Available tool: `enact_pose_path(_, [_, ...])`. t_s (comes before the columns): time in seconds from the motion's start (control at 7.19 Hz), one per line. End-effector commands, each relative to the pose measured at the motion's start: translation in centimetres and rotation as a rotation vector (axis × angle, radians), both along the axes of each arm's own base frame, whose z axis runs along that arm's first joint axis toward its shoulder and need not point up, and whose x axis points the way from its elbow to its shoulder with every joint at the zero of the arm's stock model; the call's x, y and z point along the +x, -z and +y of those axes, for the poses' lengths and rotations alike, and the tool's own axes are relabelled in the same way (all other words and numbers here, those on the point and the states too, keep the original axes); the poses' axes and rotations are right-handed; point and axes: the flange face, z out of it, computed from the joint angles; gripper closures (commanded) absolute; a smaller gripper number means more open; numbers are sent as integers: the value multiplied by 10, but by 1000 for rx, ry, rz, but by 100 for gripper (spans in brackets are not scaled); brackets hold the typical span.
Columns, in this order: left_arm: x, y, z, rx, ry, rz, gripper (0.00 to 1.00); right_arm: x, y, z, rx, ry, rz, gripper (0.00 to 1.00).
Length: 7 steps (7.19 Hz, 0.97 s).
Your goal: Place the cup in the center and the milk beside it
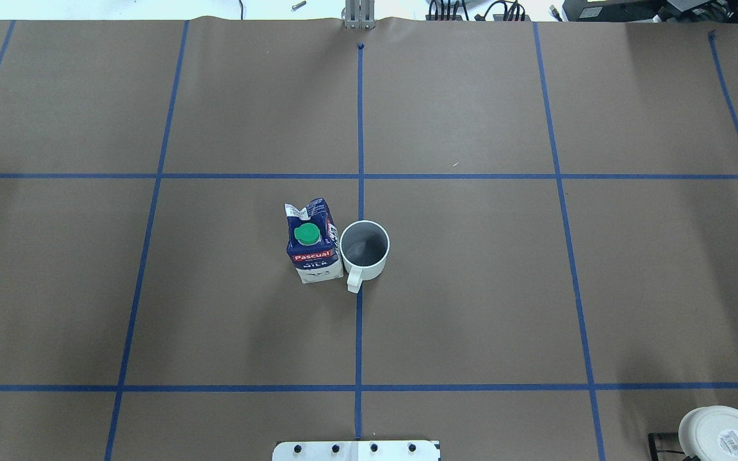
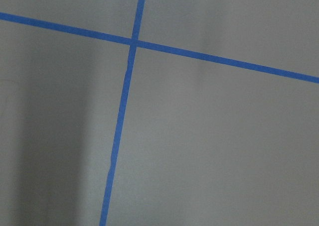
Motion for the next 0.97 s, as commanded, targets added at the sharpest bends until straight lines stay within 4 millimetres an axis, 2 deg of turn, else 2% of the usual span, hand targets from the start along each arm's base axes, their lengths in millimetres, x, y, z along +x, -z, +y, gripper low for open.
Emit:
enact_pose_path(0.0, [-28,-32,28,-25,49,-23,1,0,-5,4,-7,4,2,0])
enact_pose_path(0.14, [-36,-33,28,-9,48,-130,1,0,-6,5,-6,8,2,0])
enact_pose_path(0.28, [-37,-30,27,-4,51,-156,1,0,-6,6,-6,9,2,0])
enact_pose_path(0.83, [-36,-30,27,0,50,-145,1,0,-5,6,0,14,2,0])
